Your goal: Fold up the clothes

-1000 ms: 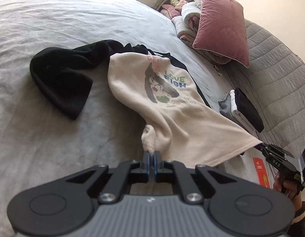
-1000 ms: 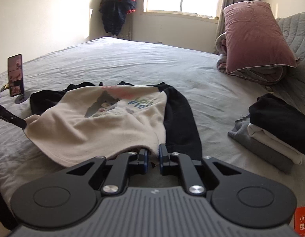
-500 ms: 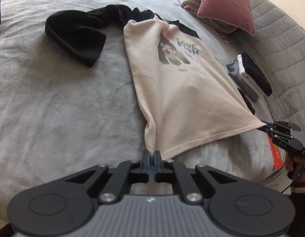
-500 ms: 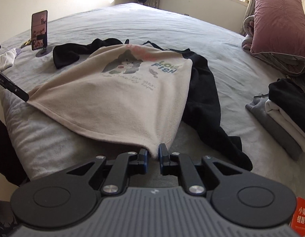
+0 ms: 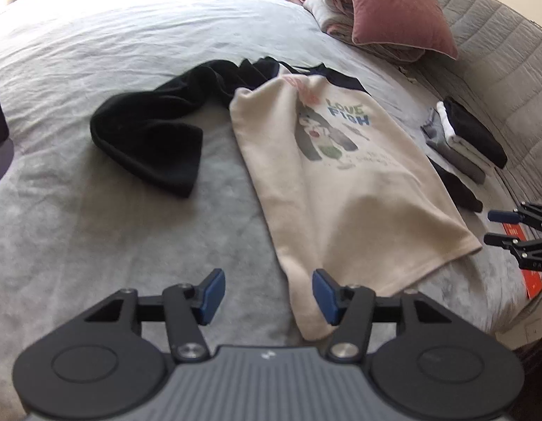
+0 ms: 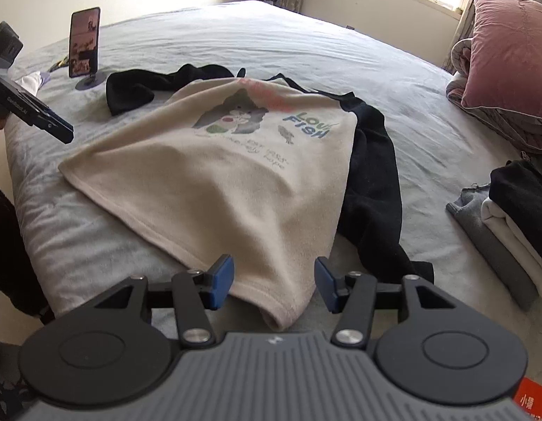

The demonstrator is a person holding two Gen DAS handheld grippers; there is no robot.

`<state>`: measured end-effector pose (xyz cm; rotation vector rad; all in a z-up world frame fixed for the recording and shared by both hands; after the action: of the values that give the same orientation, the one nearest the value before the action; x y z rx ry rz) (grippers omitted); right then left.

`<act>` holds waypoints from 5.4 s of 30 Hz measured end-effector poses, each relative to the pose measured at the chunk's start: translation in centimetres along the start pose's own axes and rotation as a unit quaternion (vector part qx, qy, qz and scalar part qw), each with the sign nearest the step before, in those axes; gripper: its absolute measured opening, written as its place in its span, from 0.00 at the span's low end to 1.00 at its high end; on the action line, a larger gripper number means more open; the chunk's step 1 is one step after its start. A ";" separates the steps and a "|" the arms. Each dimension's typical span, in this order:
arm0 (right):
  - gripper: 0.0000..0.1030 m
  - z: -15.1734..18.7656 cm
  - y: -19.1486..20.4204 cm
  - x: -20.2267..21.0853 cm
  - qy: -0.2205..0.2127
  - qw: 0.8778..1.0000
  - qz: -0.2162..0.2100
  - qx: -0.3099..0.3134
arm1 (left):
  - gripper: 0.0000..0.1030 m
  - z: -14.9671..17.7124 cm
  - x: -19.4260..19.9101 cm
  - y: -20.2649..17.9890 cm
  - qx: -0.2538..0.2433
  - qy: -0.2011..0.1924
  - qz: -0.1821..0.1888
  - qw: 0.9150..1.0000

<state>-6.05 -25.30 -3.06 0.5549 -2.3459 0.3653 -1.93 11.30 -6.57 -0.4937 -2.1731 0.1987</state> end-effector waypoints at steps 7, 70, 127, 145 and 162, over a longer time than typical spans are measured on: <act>0.53 -2.1 0.3 -2.0 -0.011 1.000 0.007 0.002 | 0.60 -3.6 -0.9 2.4 0.038 -0.029 -0.063 0.997; 0.10 -26.5 -4.0 -33.3 -0.076 0.996 0.031 -0.032 | 0.03 -17.1 -8.1 14.3 0.038 -0.142 -0.302 0.942; 0.09 -14.6 -20.2 -27.6 0.002 0.974 0.045 -0.222 | 0.37 -25.4 -24.4 2.0 -0.029 -0.087 -0.104 0.990; 0.40 -14.7 -20.3 -23.6 0.024 0.966 0.153 -0.207 | 0.48 -22.8 -21.0 -0.4 -0.048 -0.070 -0.114 0.990; 0.40 -5.1 -11.6 -8.5 0.009 0.955 0.133 -0.266 | 0.45 -9.4 -9.0 2.2 0.092 -0.014 -0.041 0.995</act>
<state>8.12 -30.88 -3.97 -0.0242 -2.3678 -0.1486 11.00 9.27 -8.16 -0.2980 -2.1716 0.3585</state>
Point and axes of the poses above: each gripper's, at about its wrist camera, not at the fingertips, and x roughly against the way its jaws point, y to its left, z to its underside, the point moved 5 cm from there along -x, roughly the way its jaws point, and after that the axes turned 3 degrees about -y, right-handed, at the moved point
